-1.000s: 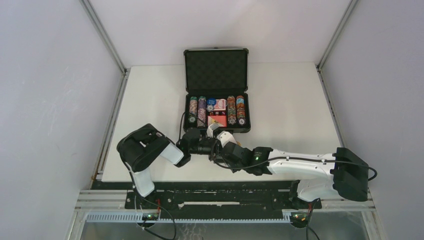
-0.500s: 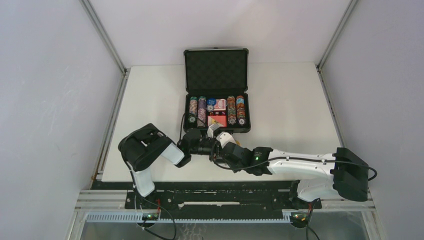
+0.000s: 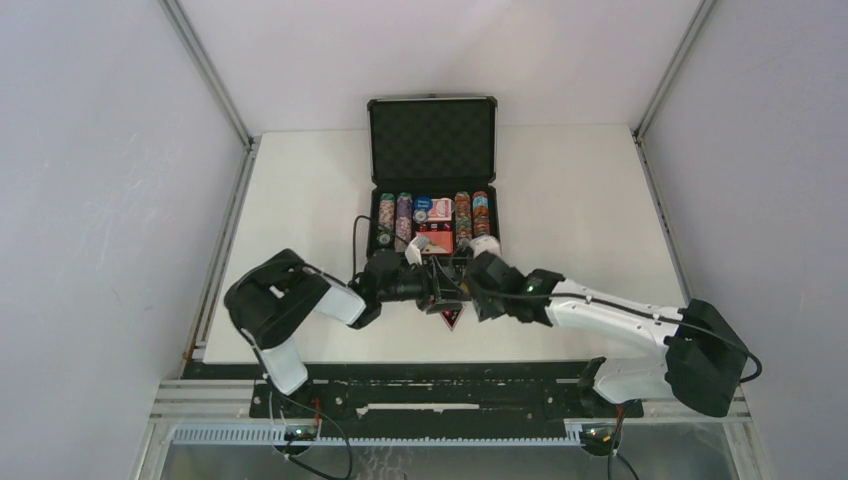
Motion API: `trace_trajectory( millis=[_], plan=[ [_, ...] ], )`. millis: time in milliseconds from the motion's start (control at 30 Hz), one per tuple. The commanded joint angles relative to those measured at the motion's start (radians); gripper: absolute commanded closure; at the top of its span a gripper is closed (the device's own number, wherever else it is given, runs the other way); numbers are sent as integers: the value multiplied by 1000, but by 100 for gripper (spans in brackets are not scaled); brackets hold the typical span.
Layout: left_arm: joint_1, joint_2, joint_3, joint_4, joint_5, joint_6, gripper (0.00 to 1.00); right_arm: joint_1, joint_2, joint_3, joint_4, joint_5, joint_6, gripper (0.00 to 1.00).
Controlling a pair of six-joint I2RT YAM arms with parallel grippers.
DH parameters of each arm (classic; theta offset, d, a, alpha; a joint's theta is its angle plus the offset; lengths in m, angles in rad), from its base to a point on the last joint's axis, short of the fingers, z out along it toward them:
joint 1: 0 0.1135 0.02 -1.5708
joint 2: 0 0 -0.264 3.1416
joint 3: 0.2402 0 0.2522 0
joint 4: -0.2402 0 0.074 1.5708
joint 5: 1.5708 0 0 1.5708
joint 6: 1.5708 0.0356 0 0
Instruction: Pack up texas hold em set
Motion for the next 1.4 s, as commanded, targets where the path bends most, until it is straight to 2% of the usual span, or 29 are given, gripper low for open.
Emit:
trace_trajectory(
  millis=[0, 133, 200, 267, 333, 433, 533, 767, 967, 1367],
  plan=[
    [-15, -171, 34, -351, -30, 264, 37, -201, -2, 8, 28, 37, 95, 48],
    [-11, -327, 122, -743, -214, 471, 32, -244, 66, 25, 79, 16, 63, 49],
    [-6, -372, 154, -833, -273, 528, 30, -256, 108, 44, 97, -10, 42, 46],
    [2, -403, 167, -882, -330, 561, 28, -264, 157, 77, 100, -45, 26, 37],
    [10, -440, 164, -913, -410, 571, 26, -249, 188, 110, 107, -75, 7, 36],
    [58, -509, 128, -917, -475, 555, 25, -179, 183, 130, 147, -67, -33, 34],
    [155, -595, 65, -901, -500, 512, 25, -131, 207, 155, 166, -120, -74, 23],
    [288, -764, -63, -895, -624, 459, 23, -59, 342, 224, 167, -169, -116, 17],
    [303, -748, -73, -884, -607, 451, 22, -34, 399, 241, 165, -177, -113, 16],
    [311, -701, -71, -847, -547, 438, 22, -25, 385, 213, 126, -135, -93, 12]
  ],
)
